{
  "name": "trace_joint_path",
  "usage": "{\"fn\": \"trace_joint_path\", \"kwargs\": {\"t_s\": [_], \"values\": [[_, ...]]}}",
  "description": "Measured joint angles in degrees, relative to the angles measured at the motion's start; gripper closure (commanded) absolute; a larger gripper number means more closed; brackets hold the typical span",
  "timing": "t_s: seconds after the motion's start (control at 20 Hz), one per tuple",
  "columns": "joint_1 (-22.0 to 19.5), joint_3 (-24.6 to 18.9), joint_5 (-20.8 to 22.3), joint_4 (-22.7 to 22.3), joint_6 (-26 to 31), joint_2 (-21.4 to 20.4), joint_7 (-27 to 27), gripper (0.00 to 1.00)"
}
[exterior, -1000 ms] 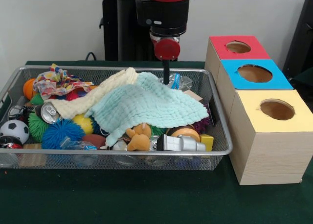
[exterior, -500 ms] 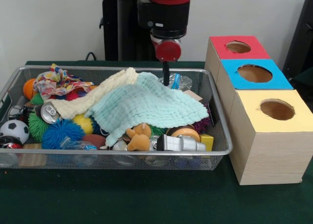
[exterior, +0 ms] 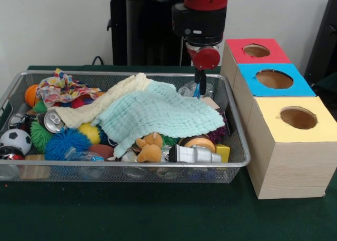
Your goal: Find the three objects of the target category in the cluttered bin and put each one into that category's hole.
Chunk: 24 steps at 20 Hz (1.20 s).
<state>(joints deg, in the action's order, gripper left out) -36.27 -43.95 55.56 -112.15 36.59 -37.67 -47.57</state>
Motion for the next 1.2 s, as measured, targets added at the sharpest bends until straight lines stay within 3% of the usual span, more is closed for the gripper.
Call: {"fn": "trace_joint_path", "kwargs": {"t_s": [0.7,1.2], "values": [[-4.35,0.6,0.05,-1.27,-0.4,-0.01,0.0,0.0],[-4.16,2.19,0.06,-2.01,-0.53,0.19,0.0,0.0]]}}
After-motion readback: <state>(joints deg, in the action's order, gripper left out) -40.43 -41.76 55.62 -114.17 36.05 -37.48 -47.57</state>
